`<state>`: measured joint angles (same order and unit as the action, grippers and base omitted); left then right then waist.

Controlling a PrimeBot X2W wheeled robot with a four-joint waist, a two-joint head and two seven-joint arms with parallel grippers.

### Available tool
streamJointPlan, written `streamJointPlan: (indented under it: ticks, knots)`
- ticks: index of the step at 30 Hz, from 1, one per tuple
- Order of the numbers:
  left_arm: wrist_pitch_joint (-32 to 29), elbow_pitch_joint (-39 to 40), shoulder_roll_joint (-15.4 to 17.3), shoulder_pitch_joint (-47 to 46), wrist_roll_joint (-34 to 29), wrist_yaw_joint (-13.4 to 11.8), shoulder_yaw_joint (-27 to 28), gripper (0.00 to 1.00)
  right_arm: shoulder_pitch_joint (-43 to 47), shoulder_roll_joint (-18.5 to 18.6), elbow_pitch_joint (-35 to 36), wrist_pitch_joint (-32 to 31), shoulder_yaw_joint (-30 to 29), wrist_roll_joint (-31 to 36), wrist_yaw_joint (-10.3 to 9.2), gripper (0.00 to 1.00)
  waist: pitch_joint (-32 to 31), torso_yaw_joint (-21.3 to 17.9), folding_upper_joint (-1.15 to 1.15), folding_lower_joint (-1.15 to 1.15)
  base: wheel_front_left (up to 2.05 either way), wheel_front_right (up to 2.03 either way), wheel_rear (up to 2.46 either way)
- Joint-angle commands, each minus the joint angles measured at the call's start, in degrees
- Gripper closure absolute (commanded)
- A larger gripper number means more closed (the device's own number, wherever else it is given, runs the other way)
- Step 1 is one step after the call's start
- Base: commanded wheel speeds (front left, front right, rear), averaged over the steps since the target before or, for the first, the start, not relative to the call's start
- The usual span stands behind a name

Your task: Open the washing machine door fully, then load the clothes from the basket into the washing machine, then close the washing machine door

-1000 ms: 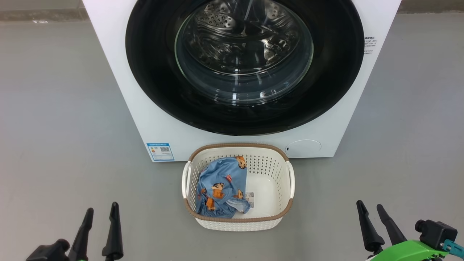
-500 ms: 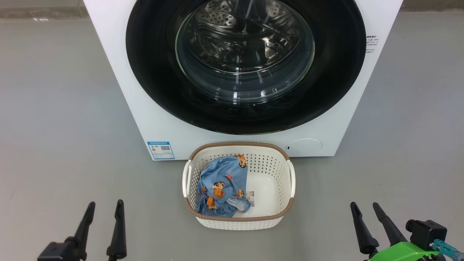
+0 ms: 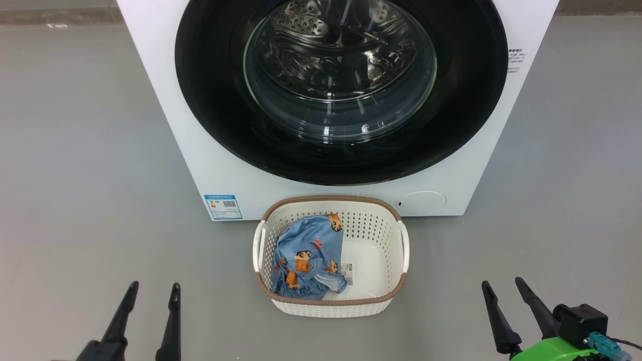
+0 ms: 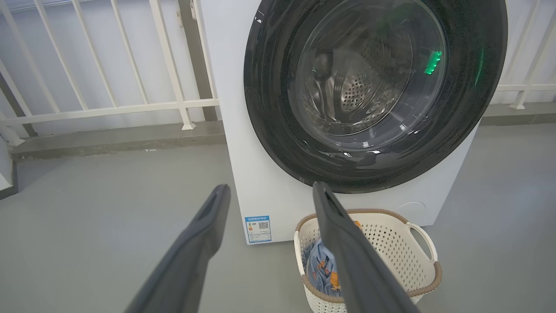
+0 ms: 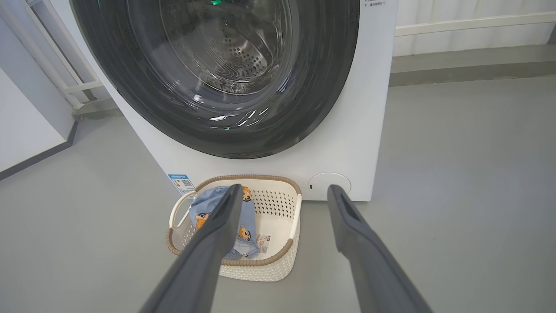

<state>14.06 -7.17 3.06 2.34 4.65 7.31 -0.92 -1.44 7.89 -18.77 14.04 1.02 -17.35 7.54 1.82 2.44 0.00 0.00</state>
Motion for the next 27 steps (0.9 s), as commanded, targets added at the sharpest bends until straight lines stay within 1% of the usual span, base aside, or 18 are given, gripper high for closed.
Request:
streamJointPlan:
  ticks: [1, 11, 17, 22, 27]
  knots:
    - [0.93, 1.67, 0.9, -0.63, -1.86, 0.18, 1.67, 0.0, -1.05, 0.99, 1.42, 0.95, 1.41, 1.74, -0.05, 0.0, 0.08, 0.0, 0.0, 0.0, 0.0, 0.0, 0.0]
    - [0.94, 1.02, 1.0, -0.45, -1.68, 0.18, 2.12, 0.0, -0.65, 0.56, 1.67, 0.96, 0.46, 1.79, -0.05, 0.0, -0.33, -0.22, 0.0, 0.0, 0.0, 0.0, 0.0]
    - [0.94, 1.43, 1.27, -0.19, -3.27, 0.17, 1.9, 0.0, -0.41, 0.46, 1.69, 0.96, 0.48, 1.79, -0.05, 0.0, -0.46, -0.26, 0.0, 0.0, 0.1, 0.1, -0.21]
    - [0.94, 1.31, 1.29, -0.1, -3.64, 0.13, 1.76, 0.0, -0.31, 0.45, 1.89, 0.96, 0.37, 1.77, -0.05, 0.0, -0.49, -0.29, 0.0, 0.0, 0.51, 0.51, -1.02]
    - [0.94, 1.17, 1.34, -0.05, -3.62, 0.13, 1.81, 0.0, -0.21, 0.5, 1.86, 0.96, 0.46, 1.7, -0.05, 0.0, -0.56, -0.28, 0.0, 0.0, 0.9, 0.9, -1.81]
